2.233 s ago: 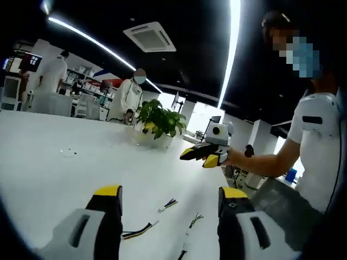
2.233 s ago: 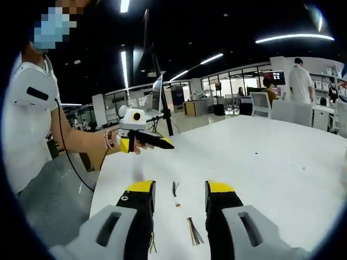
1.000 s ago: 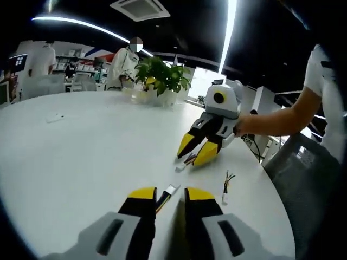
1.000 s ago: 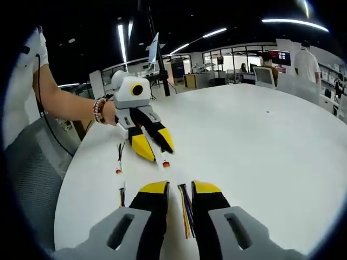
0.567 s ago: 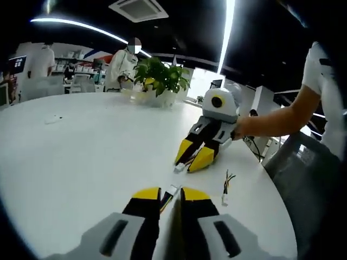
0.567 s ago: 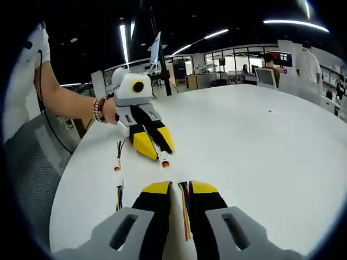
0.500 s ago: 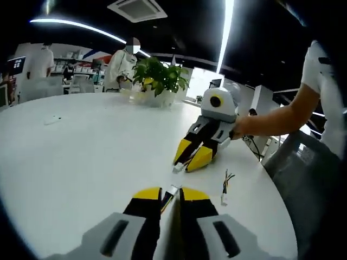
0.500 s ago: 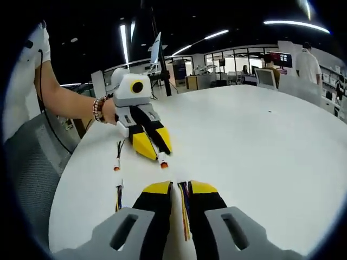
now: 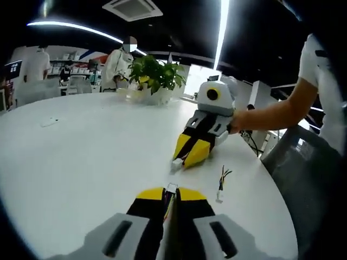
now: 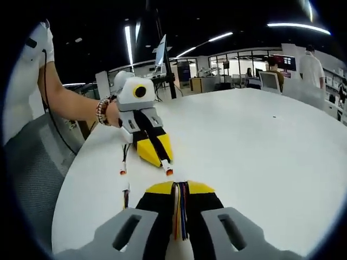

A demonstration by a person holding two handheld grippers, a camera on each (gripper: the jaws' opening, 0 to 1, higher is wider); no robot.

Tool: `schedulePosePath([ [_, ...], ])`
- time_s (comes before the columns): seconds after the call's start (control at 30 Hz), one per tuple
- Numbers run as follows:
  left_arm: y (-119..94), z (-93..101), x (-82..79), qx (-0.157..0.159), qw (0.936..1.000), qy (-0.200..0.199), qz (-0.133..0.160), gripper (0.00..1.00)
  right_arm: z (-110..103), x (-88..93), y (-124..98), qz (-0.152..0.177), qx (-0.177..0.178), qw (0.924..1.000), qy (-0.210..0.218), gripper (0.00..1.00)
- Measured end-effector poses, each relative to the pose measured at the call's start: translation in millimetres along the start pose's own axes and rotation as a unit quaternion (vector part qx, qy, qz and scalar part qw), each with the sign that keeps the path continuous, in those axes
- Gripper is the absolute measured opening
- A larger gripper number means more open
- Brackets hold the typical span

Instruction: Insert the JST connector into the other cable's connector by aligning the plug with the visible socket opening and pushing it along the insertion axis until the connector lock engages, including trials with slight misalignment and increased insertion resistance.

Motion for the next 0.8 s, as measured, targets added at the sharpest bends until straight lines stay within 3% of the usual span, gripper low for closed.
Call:
schedulePosePath([
  [0.33, -12.3, 11.6, -9.9, 0.019, 0.9996, 0.019, -0.003, 0.01, -25.2, -4.2, 5.1, -0.028, -0.053, 0.9973, -0.041, 0.04],
  [0.53, -14.5, 13.8, -9.1, 0.019, 0.9994, 0.026, -0.012, 0.01, -33.0, -13.9, 6.8, -0.028, -0.06, 0.9957, -0.064, 0.04],
  [0.8, -13.7, 17.4, -9.2, 0.028, 0.9992, 0.028, -0.012, 0.0, -32.8, -3.9, 8.1, -0.053, -0.06, 0.9938, -0.077, 0.04],
])
Point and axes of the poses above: the point that each gripper's makers call its tool centre point, and the gripper's own axes: y roughly forward along the fingers, z roughly to its right, x roughly out of its underside, the point moved 3 cm from there along -y, roughly backward along the fingers, and after that the axes turned 8 degrees about y, right-handed, at the moved point
